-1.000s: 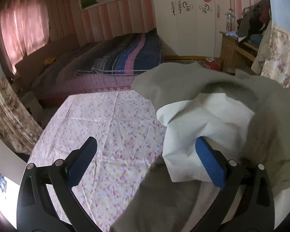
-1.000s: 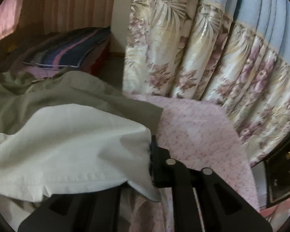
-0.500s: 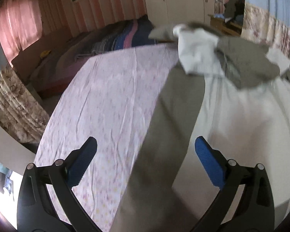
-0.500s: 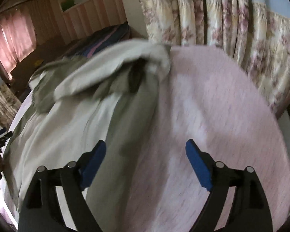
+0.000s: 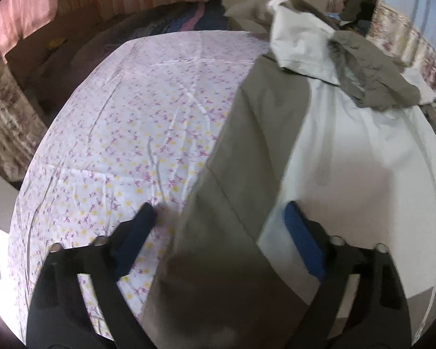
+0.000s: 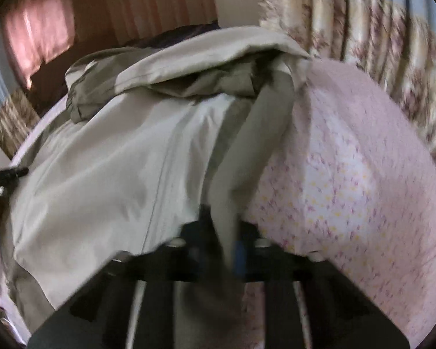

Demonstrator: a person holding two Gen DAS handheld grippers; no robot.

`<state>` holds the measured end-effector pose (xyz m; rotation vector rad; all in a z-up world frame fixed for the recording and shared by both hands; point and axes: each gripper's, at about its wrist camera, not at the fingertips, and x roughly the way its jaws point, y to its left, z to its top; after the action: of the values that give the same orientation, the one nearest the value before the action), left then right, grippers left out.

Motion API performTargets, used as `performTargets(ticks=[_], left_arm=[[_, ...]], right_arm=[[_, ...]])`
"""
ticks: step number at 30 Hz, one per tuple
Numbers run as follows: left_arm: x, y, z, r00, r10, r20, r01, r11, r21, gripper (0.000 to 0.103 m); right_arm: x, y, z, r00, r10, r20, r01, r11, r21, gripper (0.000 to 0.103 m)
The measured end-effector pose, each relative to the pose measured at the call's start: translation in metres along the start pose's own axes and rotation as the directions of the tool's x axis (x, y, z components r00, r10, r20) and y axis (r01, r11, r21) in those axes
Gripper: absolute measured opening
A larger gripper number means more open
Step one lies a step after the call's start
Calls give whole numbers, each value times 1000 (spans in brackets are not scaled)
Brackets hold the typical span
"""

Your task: Fold large clothes

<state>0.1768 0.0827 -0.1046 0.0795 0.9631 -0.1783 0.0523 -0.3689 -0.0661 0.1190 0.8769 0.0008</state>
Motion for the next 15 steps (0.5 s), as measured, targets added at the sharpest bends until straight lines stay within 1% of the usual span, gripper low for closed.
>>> performTargets(ticks=[1,2,3,4,5,6,7,9,10,11,12,13,14,15], left_arm=[[-5,-6,-2,1000,-13,6,13,1000,25,59],[-9,-11,-4,1000,-21,3,21,999,30,50],[-13,-17,-7,999,-38,0,38,999,36,33],[-16,-20,-11,999,-52,-3,52,998,40,20],[-20,-26,-15,997,-76,-11,76,996,42,15],[-26,-33,-23,991,-128,-26,129,991,36,9],[-31,-41,-29,986,-160,-34,162,986,40,9],[-42,-60,-44,983,-179,-35,181,980,86,9],[-46,-64,-49,985,-173,-27,174,981,89,9],[-49,-63,-51,984,-176,-23,178,981,73,10],[-52,-60,-51,981,-191,-20,192,980,47,11],[-56,-54,-48,980,-198,-10,198,980,17,17],[-60,-50,-45,980,-200,-1,200,980,0,23],[-66,-44,-39,979,-201,20,202,979,-22,39]], right_arm=[[-1,-1,3,1000,-3,6,3,1000,-7,5],[-3,-4,5,1000,-9,13,9,1000,-16,5],[-6,-8,9,999,-26,20,26,999,-29,4],[-8,-13,11,999,-43,27,44,999,-32,4],[-11,-18,14,997,-72,41,74,997,-37,4],[-15,-25,17,992,-110,54,112,993,-40,4],[-17,-33,20,990,-129,58,131,991,-30,4],[-18,-47,23,993,-112,37,113,994,-2,6],[-16,-51,24,992,-128,15,129,992,-14,22],[-19,-52,24,986,-167,21,168,985,-33,34],[-23,-52,25,977,-212,37,213,976,-48,58],[-31,-53,25,973,-225,61,228,972,-51,69],[-43,-53,28,973,-209,92,214,976,-40,69],[-52,-52,31,972,-201,118,206,978,-30,71]])
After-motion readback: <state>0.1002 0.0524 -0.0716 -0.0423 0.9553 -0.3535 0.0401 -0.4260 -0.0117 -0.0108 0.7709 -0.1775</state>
